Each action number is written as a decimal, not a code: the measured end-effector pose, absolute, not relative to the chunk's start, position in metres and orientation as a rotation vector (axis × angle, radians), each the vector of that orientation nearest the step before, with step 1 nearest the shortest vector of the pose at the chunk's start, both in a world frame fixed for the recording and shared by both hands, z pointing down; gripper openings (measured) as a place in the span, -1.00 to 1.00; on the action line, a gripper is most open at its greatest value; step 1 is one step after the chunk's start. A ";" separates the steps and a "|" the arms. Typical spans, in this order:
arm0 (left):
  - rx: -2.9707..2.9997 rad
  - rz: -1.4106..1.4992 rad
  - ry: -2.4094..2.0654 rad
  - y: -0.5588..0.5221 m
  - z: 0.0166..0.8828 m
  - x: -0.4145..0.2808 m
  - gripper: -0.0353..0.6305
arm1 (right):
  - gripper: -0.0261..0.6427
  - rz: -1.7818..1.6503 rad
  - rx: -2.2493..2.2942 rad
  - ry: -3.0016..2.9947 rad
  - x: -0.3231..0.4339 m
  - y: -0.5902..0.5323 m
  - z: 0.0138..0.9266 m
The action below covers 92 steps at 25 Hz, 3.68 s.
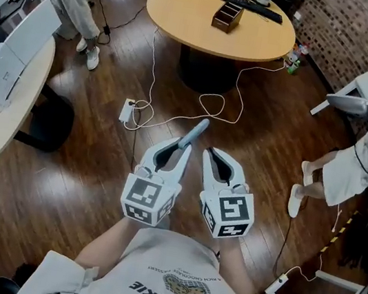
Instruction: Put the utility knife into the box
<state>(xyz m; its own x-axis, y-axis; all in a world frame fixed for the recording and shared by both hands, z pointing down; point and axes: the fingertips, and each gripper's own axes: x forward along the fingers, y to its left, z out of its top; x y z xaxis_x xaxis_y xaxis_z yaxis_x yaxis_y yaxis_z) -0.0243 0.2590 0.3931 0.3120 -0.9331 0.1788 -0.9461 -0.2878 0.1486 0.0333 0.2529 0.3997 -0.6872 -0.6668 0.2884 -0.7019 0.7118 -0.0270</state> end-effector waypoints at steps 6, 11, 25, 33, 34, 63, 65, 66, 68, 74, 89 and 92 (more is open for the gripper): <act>2.387 0.079 -1.666 0.225 0.391 -0.059 -0.69 | -0.88 0.180 1.124 -2.632 -0.003 0.223 0.396; 2.405 0.073 -1.649 0.209 0.390 -0.078 -0.69 | -0.88 0.175 1.145 -2.627 -0.023 0.204 0.396; 2.395 0.083 -1.655 0.148 0.398 -0.098 -0.69 | -0.88 0.196 1.131 -2.643 -0.045 0.143 0.405; 2.375 0.099 -1.678 0.076 0.405 -0.087 -0.69 | -0.88 0.199 1.105 -2.660 -0.034 0.068 0.411; 2.371 0.103 -1.681 0.066 0.406 -0.084 -0.69 | -0.88 0.201 1.099 -2.662 -0.032 0.058 0.412; 2.333 0.179 -1.818 -0.151 0.399 -0.043 -0.69 | -0.87 0.216 1.004 -2.716 0.016 -0.160 0.414; 2.329 0.178 -1.813 -0.159 0.402 -0.044 -0.69 | -0.88 0.214 0.993 -2.713 0.014 -0.166 0.415; 2.325 0.174 -1.807 -0.163 0.404 -0.044 -0.69 | -0.88 0.213 0.988 -2.710 0.013 -0.169 0.416; 2.319 0.162 -1.793 -0.171 0.407 -0.044 -0.69 | -0.88 0.210 0.986 -2.702 0.011 -0.176 0.418; 2.334 0.151 -1.768 -0.206 0.413 -0.052 -0.69 | -0.88 0.209 1.012 -2.685 0.002 -0.211 0.422; 2.414 0.287 -1.624 -0.311 0.431 -0.099 -0.69 | -0.88 0.221 1.112 -2.604 -0.039 -0.315 0.426; 2.449 0.349 -1.572 -0.329 0.436 -0.108 -0.69 | -0.88 0.223 1.142 -2.578 -0.046 -0.331 0.425</act>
<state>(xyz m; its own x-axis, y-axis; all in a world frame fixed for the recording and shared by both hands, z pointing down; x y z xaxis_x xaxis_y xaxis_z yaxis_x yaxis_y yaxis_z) -0.1078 -0.3292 0.4361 0.4030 -0.8615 0.3090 -0.9113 -0.4088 0.0487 -0.0457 -0.3312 0.4251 -0.6331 -0.6939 0.3431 -0.7425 0.6697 -0.0155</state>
